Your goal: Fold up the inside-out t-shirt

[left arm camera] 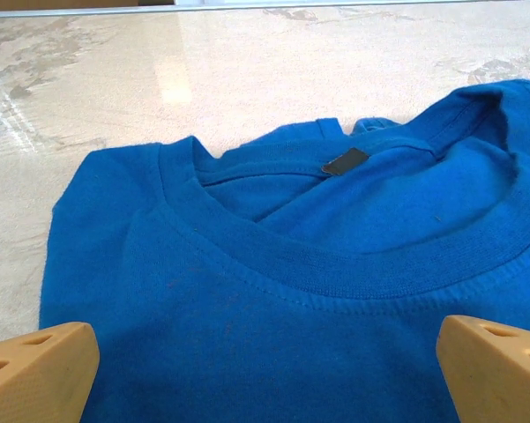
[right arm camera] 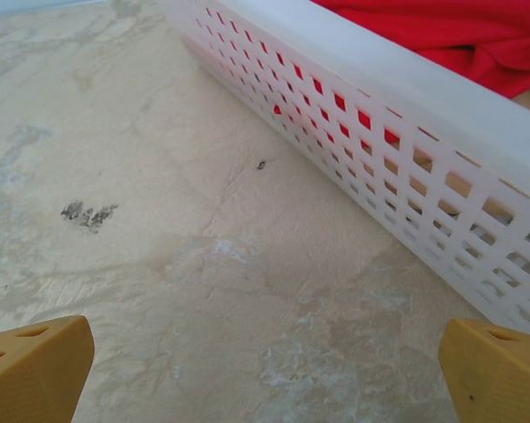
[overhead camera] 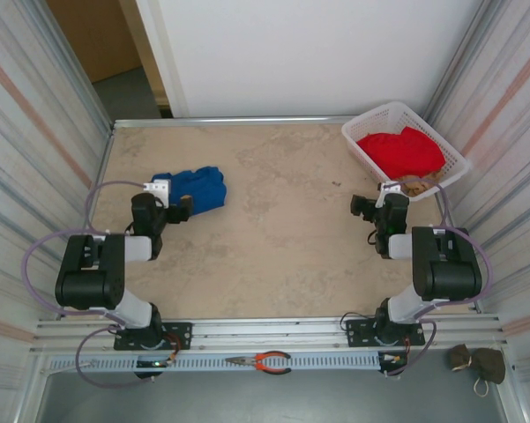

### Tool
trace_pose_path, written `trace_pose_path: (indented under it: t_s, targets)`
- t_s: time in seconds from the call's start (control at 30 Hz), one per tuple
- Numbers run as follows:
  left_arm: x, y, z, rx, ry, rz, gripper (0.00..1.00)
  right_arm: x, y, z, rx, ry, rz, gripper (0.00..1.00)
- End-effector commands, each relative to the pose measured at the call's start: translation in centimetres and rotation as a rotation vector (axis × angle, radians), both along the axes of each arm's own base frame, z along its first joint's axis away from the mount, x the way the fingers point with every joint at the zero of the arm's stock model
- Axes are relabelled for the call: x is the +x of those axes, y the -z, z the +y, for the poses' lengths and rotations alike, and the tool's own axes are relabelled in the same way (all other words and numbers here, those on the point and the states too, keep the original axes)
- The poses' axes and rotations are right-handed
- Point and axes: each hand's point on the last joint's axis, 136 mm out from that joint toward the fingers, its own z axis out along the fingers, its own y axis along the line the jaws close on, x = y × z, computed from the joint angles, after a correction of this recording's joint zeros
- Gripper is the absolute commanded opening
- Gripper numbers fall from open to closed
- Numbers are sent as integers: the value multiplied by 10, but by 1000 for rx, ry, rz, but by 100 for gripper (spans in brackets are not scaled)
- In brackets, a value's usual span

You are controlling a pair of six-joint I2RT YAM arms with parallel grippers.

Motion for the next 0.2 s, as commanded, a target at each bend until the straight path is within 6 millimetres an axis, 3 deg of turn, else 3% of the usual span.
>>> trace_pose_path:
  t_s: [0.0,0.17]
  targets:
    - [2,-8,-3,20,18,-32,99,8,-11,-1,-6,-13,-28,99]
    - [0,-9,-3,40,5,-44,99,5,-14,1,-23,-12,-47,99]
